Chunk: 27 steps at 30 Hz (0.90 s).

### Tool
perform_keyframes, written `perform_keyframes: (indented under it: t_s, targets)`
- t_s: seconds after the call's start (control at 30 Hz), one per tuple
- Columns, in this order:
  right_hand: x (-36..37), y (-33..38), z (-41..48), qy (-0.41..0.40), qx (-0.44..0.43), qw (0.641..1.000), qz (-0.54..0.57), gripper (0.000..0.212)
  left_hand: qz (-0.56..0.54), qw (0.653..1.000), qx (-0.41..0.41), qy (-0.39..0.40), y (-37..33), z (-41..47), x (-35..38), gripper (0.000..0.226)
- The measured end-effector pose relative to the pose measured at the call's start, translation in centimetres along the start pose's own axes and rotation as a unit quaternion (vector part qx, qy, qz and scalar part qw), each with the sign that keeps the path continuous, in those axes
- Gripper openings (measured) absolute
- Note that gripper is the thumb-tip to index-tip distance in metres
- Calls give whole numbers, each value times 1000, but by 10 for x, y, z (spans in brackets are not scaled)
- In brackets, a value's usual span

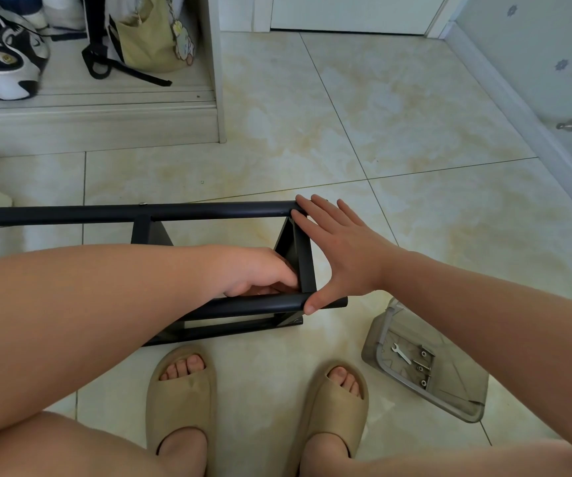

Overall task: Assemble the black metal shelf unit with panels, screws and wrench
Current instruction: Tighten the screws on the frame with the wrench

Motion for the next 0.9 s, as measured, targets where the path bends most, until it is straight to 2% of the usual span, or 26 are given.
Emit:
perform_keyframes:
  t_s: [0.37, 0.6, 0.8, 0.9]
  targets:
    - [0, 0, 1, 0, 1, 1000, 4, 149, -34, 999, 2, 23, 3, 1, 2, 19]
    - [0, 0, 0, -1, -1, 1000, 7, 149, -8, 1000, 3, 9, 3, 2, 1, 9]
    - [1, 0, 1, 0, -2, 1000, 11, 149, 3, 1000, -16, -5, 6, 5, -2, 23]
    - [0, -1, 1, -1, -3, 1000, 12, 149, -17, 1000, -12, 12, 5, 3, 0, 14]
Point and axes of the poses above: each hand's wrist, its own z-axis towards the middle knuckle, its own x-axis out of the palm, y = z × x, the point moved 9 cm from there along z, towards the middle knuckle, and after that the axes turned 7 degrees about y, right-handed, at the moved point
